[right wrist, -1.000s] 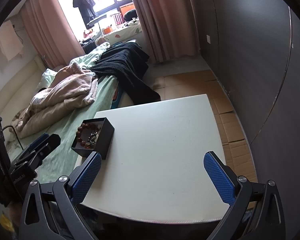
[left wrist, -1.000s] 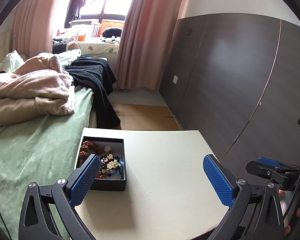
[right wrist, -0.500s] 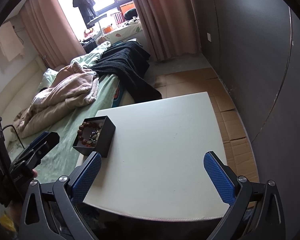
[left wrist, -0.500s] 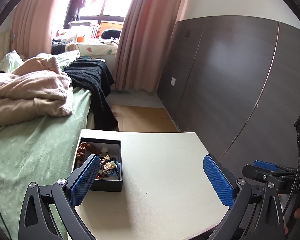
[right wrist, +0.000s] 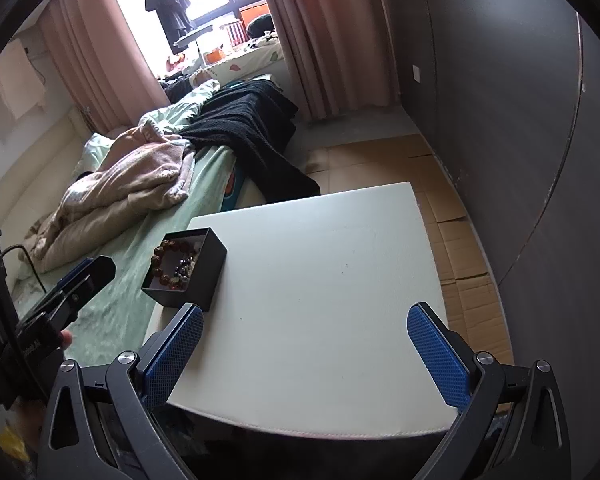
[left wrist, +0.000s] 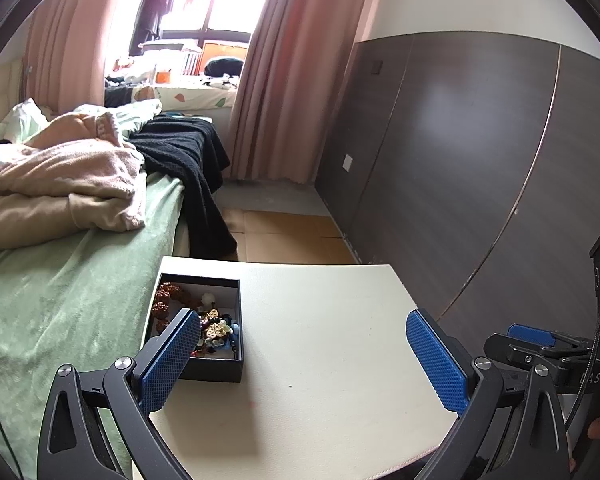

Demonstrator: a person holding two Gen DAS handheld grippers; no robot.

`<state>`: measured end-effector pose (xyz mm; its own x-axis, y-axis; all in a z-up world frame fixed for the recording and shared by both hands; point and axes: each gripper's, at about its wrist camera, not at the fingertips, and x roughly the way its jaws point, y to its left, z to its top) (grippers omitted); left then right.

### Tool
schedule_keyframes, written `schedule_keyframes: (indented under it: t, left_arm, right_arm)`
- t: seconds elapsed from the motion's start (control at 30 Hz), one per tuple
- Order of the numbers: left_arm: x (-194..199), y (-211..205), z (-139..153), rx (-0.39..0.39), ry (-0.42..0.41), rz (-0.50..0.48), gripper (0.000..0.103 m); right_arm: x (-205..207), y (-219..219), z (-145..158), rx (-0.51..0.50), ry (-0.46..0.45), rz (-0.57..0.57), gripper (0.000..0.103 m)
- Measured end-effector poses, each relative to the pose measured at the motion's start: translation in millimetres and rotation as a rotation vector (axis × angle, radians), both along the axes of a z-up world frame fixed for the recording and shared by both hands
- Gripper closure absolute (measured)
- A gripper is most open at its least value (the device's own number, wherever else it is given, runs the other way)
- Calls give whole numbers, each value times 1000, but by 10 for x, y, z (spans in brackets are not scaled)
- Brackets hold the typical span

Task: Organize jewelry

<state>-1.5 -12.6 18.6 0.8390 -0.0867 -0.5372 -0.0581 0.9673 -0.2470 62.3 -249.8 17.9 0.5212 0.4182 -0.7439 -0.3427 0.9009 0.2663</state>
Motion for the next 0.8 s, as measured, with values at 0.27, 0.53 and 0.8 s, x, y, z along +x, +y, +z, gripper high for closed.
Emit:
schedule_keyframes:
  t: [0.27,0.53,0.8]
  left_arm:
    - [10,-8,7,0,-10,-8,1]
    - [8,-51,11,12,-12,-15,1]
    - [11,-51,4,16,-12,-9,1]
  right_arm:
    - [60,-8,-58,-12,28,-11,0]
    - [71,-4,-69,-16,34,-11,0]
    - [79,-4,-76,-19,36,-11,0]
